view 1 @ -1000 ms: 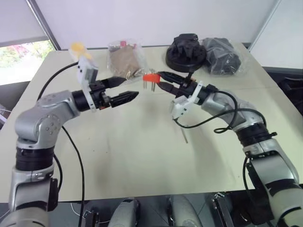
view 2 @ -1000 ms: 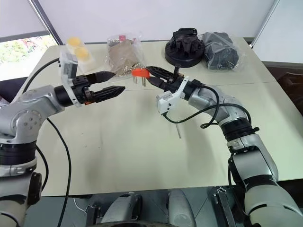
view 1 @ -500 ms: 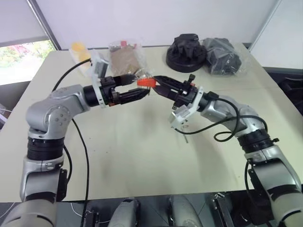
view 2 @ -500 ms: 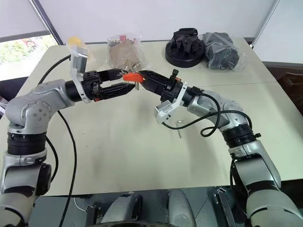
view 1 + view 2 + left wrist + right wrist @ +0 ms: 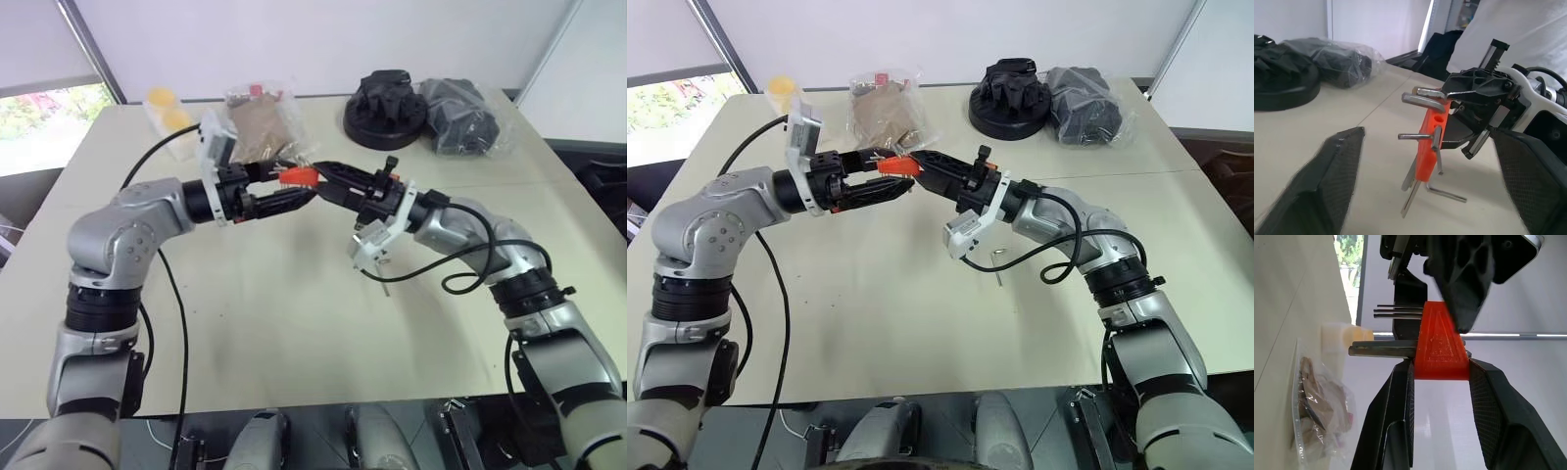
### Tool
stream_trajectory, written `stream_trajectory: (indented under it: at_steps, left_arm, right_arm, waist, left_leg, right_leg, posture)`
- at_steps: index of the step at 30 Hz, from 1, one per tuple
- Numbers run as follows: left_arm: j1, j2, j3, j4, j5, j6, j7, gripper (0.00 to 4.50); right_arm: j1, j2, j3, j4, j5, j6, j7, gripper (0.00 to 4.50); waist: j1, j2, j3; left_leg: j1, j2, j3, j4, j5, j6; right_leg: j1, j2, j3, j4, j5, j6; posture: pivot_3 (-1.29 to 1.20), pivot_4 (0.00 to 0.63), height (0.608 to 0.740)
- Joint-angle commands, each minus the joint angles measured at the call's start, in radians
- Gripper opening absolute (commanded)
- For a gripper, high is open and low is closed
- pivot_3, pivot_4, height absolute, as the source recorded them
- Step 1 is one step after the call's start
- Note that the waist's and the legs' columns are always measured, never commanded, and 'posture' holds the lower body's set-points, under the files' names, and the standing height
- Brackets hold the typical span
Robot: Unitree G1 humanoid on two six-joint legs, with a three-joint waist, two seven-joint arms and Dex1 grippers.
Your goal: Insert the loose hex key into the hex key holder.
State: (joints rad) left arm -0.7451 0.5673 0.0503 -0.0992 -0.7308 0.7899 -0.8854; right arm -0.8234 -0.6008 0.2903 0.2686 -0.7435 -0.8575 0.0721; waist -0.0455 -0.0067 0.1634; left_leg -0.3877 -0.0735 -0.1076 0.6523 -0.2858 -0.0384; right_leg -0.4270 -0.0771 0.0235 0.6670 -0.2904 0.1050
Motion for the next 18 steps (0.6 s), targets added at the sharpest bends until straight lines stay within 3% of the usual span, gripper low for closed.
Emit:
stream_trajectory:
  at_steps: [1,5,18]
  left_arm:
    - [-0.001,-0.004,0.007,-0.024,0.007,-0.028,-0.008,2.16]
    - [0.0,-0.014,0.003,-0.019,0.013,-0.035,-0.008,0.09]
    - [0.006,-0.034,-0.001,-0.024,0.032,-0.038,-0.002,0.03]
  right_arm:
    - [0.009,0.006,-0.006,-0.057,0.036,0.003,0.017,1.02]
    - [0.023,0.004,-0.009,-0.07,0.043,0.008,0.034,1.02]
    - [0.03,0.003,-0.004,-0.075,0.082,0.011,0.083,1.02]
  waist:
    - [0.0,0.0,0.0]
    - [0.001,0.0,0.0]
    - [0.001,0.0,0.0]
  left_leg:
    - [0.0,0.0,0.0,0.0,0.0,0.0]
    - [0.0,0.0,0.0,0.001,0.0,0.0]
    - [0.0,0.0,0.0,0.001,0.0,0.0]
  right_leg:
    - [0.0,0.0,0.0,0.0,0.0,0.0]
    - [0.0,0.0,0.0,0.0,0.0,0.0]
    - [0.0,0.0,0.0,0.0,0.0,0.0]
  posture:
    - [0.0,0.15,0.74]
    - [0.0,0.15,0.74]
    - [0.0,0.15,0.74]
